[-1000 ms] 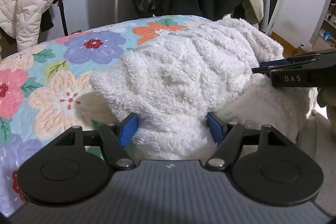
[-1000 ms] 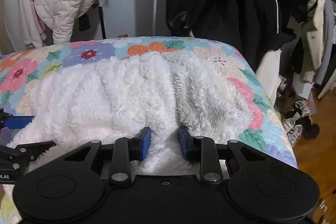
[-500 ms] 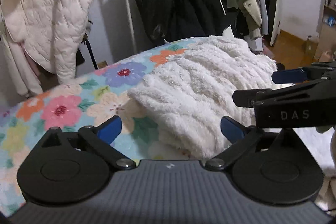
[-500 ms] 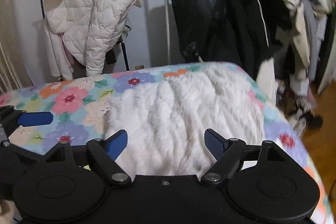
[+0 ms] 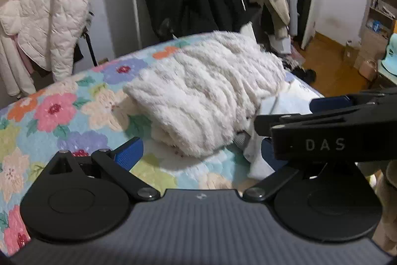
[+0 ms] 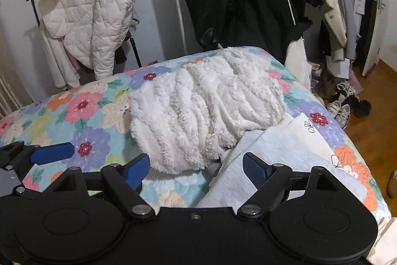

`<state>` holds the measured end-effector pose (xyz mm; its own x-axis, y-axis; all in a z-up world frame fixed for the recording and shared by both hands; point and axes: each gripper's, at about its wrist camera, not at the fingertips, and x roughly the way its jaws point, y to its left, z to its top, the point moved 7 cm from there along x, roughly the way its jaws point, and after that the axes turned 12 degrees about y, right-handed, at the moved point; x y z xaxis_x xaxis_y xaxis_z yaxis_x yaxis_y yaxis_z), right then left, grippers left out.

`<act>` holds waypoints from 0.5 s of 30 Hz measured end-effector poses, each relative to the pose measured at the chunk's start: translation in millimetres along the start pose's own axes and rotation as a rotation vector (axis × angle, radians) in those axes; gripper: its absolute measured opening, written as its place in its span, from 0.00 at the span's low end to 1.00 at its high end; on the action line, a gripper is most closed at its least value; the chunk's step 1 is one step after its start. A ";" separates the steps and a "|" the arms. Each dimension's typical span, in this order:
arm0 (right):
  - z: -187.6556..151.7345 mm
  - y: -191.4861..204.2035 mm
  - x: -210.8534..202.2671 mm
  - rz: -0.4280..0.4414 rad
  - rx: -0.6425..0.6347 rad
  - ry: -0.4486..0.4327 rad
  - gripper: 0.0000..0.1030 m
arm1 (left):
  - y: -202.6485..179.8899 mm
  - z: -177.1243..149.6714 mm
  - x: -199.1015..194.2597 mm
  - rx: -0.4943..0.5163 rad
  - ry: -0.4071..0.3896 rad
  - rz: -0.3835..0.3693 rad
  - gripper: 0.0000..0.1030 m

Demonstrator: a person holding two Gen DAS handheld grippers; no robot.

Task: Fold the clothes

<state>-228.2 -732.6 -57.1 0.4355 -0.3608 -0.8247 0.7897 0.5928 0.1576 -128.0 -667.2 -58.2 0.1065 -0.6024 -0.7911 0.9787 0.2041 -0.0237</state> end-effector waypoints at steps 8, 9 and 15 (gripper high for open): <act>-3.7 -4.9 4.8 -0.021 -0.002 0.016 0.83 | -14.8 -4.5 2.6 0.007 0.025 -0.057 1.00; -3.6 -5.6 5.6 -0.023 -0.002 0.018 0.83 | -16.6 -4.7 3.7 0.006 0.027 -0.067 1.00; -3.2 -9.7 10.7 -0.034 -0.004 0.028 0.83 | -24.2 -3.2 16.4 -0.014 0.052 -0.077 1.00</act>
<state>-232.6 -739.9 -69.2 0.3962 -0.3608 -0.8443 0.8023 0.5832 0.1273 -150.5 -679.5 -72.6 0.0214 -0.5755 -0.8175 0.9809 0.1700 -0.0940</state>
